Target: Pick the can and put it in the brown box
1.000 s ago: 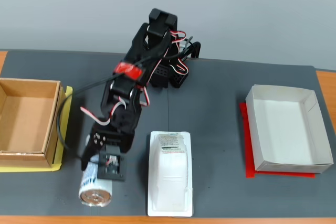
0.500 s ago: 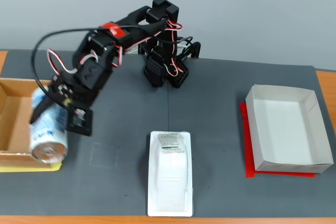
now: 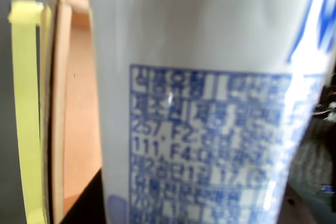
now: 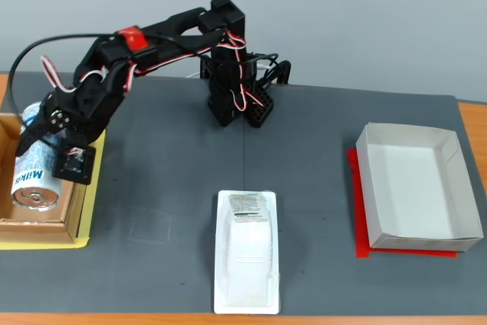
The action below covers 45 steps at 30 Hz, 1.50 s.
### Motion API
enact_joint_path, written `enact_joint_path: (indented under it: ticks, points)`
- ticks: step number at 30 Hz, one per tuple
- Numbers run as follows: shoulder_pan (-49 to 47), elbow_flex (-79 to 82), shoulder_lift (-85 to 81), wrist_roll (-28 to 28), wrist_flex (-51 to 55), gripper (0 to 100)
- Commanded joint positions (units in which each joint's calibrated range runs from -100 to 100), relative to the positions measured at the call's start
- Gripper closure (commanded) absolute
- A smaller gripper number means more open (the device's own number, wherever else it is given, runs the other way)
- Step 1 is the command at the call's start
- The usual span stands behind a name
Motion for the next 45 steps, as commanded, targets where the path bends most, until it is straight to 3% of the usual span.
enact_joint_path:
  ticks: [1, 20, 29, 38, 45]
  points:
    - [2.24, -6.69, 2.34, -0.09, -0.73, 98]
    - [3.70, -20.72, 16.74, -0.19, -0.65, 97]
    - [4.19, -20.26, 16.74, -0.30, 0.13, 72]
    - [3.54, -20.17, 16.66, -0.30, 0.22, 73]
    - [2.16, -10.67, 10.56, -0.30, 0.13, 99]
